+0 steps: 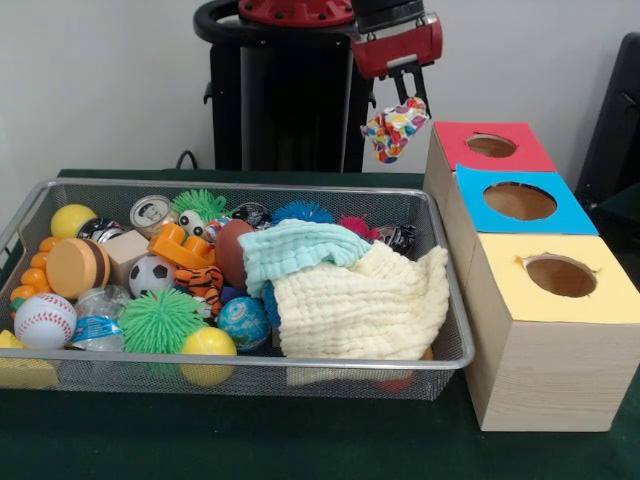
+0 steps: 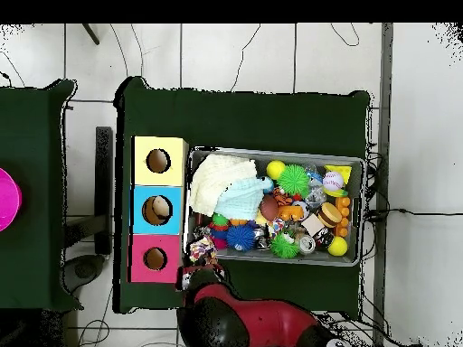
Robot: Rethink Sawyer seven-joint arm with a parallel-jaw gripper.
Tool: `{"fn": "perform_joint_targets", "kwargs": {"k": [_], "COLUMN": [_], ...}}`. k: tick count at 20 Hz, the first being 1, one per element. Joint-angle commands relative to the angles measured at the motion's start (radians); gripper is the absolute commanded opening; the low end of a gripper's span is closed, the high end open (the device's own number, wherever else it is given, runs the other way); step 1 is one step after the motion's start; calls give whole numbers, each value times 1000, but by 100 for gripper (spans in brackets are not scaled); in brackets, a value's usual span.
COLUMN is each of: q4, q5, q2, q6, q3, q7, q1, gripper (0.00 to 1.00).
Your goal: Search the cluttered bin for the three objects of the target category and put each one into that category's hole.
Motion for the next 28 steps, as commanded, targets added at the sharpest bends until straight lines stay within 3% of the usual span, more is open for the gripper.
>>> {"fn": "perform_joint_targets", "kwargs": {"k": [1, 4, 10, 14, 22, 28], "q4": [-57, -45, -66, -112, -224, -293], "q5": [19, 16, 51, 106, 233, 294], "q2": [43, 62, 78, 103, 143, 186], "q6": [-168, -274, -212, -248, -210, -226], "q3": [26, 25, 22, -40, -134, -163], "q7": [286, 327, 297, 294, 258, 250], "q1": [-46, -47, -43, 23, 136, 188], "gripper": [0, 0, 0, 0, 0, 0]}}
